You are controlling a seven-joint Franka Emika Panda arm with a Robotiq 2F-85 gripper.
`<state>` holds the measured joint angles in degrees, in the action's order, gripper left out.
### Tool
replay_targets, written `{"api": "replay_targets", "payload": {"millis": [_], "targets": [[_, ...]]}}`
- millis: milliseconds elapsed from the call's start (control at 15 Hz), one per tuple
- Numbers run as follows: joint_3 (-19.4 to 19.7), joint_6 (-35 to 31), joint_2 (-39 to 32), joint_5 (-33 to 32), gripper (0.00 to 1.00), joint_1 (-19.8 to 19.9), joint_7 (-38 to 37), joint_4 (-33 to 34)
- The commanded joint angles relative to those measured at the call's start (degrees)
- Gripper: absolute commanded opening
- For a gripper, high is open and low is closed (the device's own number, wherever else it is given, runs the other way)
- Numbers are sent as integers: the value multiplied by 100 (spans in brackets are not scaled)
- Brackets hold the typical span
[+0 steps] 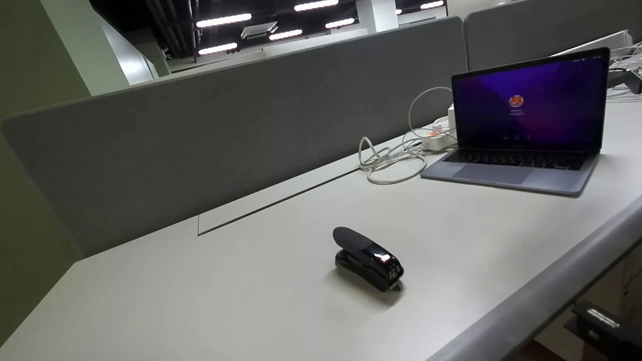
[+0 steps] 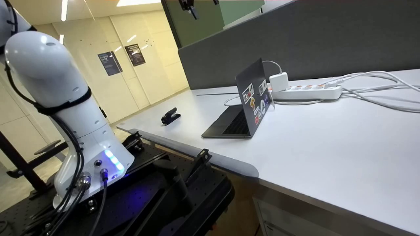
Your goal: Close the laptop
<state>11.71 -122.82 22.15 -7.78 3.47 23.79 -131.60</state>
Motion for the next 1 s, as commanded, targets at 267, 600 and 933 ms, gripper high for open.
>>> {"api": "replay_targets", "payload": {"millis": [267,600,933], "targets": [[176,-751,-229,148,100,368,-436,-219],[451,-1408,-816,457,100,816,-1060,-238],[466,-1644,-1321,1076,100,1016,-1815,-216]]}}
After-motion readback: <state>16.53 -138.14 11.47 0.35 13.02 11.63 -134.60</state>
